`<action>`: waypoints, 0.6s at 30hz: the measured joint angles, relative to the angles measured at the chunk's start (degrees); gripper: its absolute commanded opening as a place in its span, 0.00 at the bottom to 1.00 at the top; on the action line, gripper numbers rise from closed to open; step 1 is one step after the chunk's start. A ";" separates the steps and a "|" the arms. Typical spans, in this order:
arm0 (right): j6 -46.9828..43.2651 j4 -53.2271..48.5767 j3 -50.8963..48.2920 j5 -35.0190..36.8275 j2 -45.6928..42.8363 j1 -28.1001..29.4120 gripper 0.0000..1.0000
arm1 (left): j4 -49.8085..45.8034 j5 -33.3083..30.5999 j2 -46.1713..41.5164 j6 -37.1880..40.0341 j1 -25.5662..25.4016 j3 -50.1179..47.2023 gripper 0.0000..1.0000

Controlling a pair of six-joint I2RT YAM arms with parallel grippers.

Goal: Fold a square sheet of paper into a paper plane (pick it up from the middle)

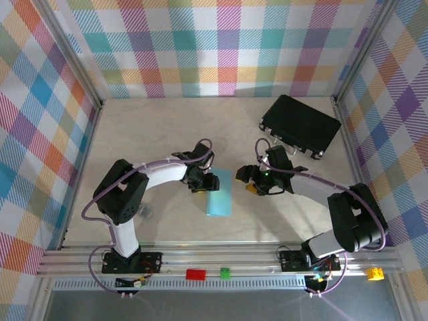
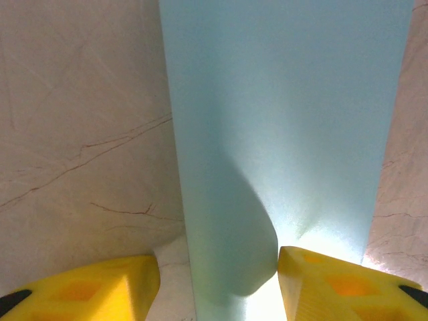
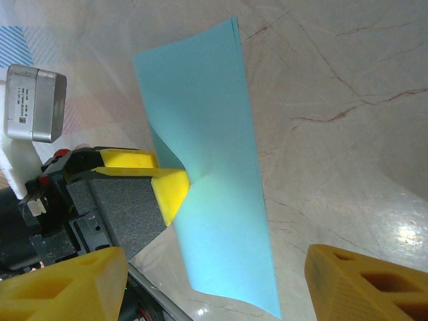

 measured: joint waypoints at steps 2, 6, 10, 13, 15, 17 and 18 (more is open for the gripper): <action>0.00 0.00 0.00 0.00 0.00 0.02 0.71 | -0.44 0.02 0.24 0.35 0.00 0.35 0.54; 0.00 0.00 0.00 0.00 0.13 0.02 0.71 | -1.03 0.04 0.57 0.70 0.00 0.81 0.55; -0.02 0.02 0.00 -0.02 0.68 0.24 0.71 | -1.14 0.02 0.85 0.79 0.00 0.92 0.55; -0.02 0.00 0.00 -0.04 1.36 0.39 0.71 | -1.16 0.00 0.90 0.76 0.00 0.92 0.55; 0.00 0.00 0.00 -0.04 1.66 0.39 0.71 | -1.16 0.02 0.96 0.76 0.00 0.92 0.55; -0.02 0.02 0.00 -0.04 1.81 0.39 0.71 | -1.16 0.02 1.27 0.76 0.00 0.92 0.56; -0.02 0.00 0.00 -0.04 1.86 0.39 0.71 | -1.14 0.04 1.33 0.79 0.00 0.94 0.56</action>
